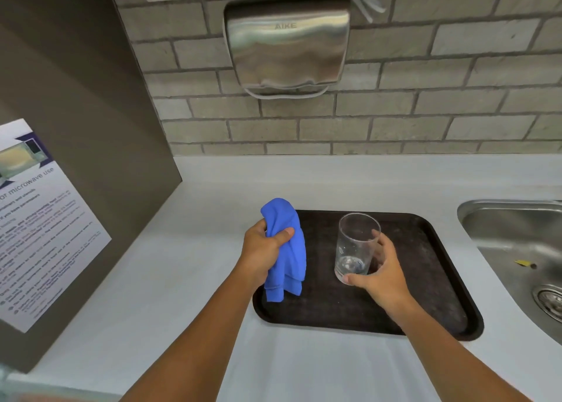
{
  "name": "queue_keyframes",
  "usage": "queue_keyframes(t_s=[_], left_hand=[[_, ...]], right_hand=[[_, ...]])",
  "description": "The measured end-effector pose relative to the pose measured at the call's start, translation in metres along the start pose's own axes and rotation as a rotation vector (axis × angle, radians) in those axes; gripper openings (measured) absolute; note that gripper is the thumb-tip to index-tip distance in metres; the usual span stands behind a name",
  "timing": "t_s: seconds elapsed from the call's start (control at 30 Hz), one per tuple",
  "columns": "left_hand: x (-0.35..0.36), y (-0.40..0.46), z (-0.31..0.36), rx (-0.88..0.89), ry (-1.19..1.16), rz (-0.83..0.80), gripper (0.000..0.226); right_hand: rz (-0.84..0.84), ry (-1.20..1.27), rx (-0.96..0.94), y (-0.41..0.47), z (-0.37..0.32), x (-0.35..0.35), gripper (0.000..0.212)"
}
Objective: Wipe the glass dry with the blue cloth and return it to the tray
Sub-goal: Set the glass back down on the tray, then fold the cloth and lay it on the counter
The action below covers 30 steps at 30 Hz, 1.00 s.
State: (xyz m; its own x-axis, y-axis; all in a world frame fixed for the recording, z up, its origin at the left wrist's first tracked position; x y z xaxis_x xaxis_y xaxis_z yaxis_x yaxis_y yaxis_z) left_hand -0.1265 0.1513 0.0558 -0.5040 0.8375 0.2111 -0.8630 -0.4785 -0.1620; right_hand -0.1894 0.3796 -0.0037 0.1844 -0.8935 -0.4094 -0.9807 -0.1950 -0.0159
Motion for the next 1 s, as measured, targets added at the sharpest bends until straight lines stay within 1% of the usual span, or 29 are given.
queue_keyframes(t_s=[0.07, 0.1, 0.13, 0.2, 0.27, 0.3, 0.33, 0.37, 0.4, 0.47, 0.5, 0.53, 0.57, 0.6, 0.7, 0.8, 0.9, 1.0], left_hand=[[-0.008, 0.001, 0.002, -0.008, -0.005, -0.029, 0.025], [-0.012, 0.001, 0.003, -0.011, -0.008, -0.047, 0.026], [-0.016, 0.002, 0.005, -0.014, -0.009, -0.067, 0.028], [-0.024, 0.001, 0.009, -0.017, -0.006, -0.099, 0.029], [-0.032, -0.001, 0.014, -0.026, -0.016, -0.126, 0.03], [-0.035, -0.003, 0.017, -0.036, -0.028, -0.142, 0.031], [-0.04, -0.005, 0.02, -0.051, -0.04, -0.157, 0.034], [-0.044, -0.007, 0.024, -0.066, -0.052, -0.168, 0.036], [-0.049, -0.009, 0.027, -0.08, -0.061, -0.172, 0.039], [-0.06, -0.013, 0.032, -0.109, -0.089, -0.141, 0.042], [-0.066, -0.016, 0.034, -0.12, -0.105, -0.112, 0.042], [-0.073, -0.018, 0.036, -0.129, -0.117, -0.081, 0.041], [-0.08, -0.019, 0.037, -0.136, -0.125, -0.056, 0.039], [-0.087, -0.021, 0.038, -0.141, -0.13, -0.041, 0.037], [-0.108, -0.024, 0.041, -0.145, -0.136, -0.017, 0.035], [-0.124, -0.027, 0.042, -0.156, -0.134, -0.038, 0.032], [-0.137, -0.028, 0.042, -0.14, -0.105, -0.052, 0.03], [-0.153, -0.027, 0.04, -0.11, -0.086, -0.003, 0.029]], right_hand=[[0.271, 0.027, 0.018, -0.024, 0.0, -0.003, 0.067], [0.353, 0.064, -0.01, -0.04, 0.0, -0.001, 0.055], [0.356, 0.08, -0.07, -0.054, -0.002, 0.003, 0.047], [0.215, 0.047, -0.222, -0.074, -0.018, 0.02, 0.036], [0.057, 0.024, -0.313, -0.074, -0.043, 0.043, 0.025], [0.026, 0.041, -0.322, -0.067, -0.058, 0.052, 0.02], [0.015, 0.068, -0.284, -0.057, -0.072, 0.063, 0.013], [-0.019, 0.104, -0.199, -0.047, -0.085, 0.074, 0.005], [-0.097, 0.138, -0.069, -0.036, -0.096, 0.084, 0.011], [-0.342, 0.202, 0.185, -0.018, -0.108, 0.104, 0.039], [-0.471, 0.242, 0.267, -0.014, -0.113, 0.111, 0.047], [-0.579, 0.28, 0.315, -0.014, -0.117, 0.117, 0.051], [-0.64, 0.31, 0.331, -0.014, -0.12, 0.123, 0.051], [-0.66, 0.335, 0.332, -0.014, -0.121, 0.13, 0.049], [-0.648, 0.389, 0.337, -0.018, -0.126, 0.152, 0.038], [-0.625, 0.452, 0.391, -0.022, -0.129, 0.176, 0.03], [-0.616, 0.48, 0.378, -0.024, -0.13, 0.195, 0.015], [-0.553, 0.47, 0.348, -0.022, -0.127, 0.207, 0.017]])
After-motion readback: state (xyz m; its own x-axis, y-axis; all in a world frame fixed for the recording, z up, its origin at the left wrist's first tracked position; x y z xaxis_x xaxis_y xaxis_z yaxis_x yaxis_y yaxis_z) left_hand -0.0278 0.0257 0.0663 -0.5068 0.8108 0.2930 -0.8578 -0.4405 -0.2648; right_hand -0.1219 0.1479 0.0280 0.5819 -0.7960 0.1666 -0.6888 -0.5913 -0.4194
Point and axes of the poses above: each hand's wrist, its own y-axis towards the middle knuckle, its own x-axis out of the palm, z = x × y, the point moved 1 cm from there along y, towards the middle knuckle, and after that the axes turned 15 degrees about -y, right-handed, at the moved point
